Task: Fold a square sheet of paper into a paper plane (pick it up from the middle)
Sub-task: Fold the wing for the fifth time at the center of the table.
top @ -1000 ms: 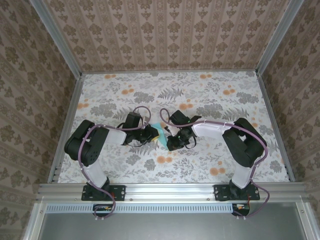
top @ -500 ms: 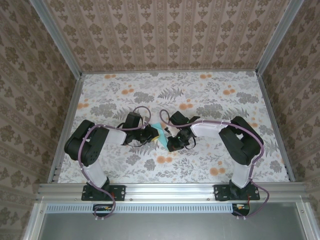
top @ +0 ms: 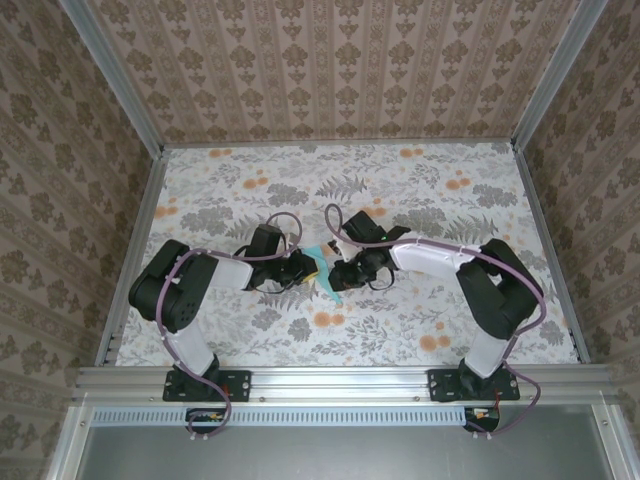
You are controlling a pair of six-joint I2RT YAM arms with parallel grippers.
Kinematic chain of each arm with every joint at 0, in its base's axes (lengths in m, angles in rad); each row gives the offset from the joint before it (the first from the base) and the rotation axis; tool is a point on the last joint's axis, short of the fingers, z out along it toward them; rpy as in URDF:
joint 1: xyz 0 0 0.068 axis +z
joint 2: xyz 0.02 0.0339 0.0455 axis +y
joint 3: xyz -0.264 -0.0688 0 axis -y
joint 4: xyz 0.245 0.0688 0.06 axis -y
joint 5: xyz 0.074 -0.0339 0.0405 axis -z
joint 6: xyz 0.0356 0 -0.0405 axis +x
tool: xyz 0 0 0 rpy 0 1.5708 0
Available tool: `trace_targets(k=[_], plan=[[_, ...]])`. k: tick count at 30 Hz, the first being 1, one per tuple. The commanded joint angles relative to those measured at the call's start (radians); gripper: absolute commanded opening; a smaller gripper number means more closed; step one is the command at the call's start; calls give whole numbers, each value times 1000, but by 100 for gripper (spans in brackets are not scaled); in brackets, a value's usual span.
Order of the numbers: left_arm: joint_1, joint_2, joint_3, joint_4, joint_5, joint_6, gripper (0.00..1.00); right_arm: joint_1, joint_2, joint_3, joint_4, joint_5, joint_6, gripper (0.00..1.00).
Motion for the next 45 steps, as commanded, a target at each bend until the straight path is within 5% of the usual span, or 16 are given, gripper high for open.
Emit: trace_targets(k=[1,24,45], plan=[[-1,6,-5,-90,-33,24,14,4,67,53,22,-58,15,14],[-1,9,-2,-109,-47,27,14,8,166,-26,-42,-54,-32,13],[0,7,7,-147,-62,39,12,49,39,-181,-85,35,26,11]])
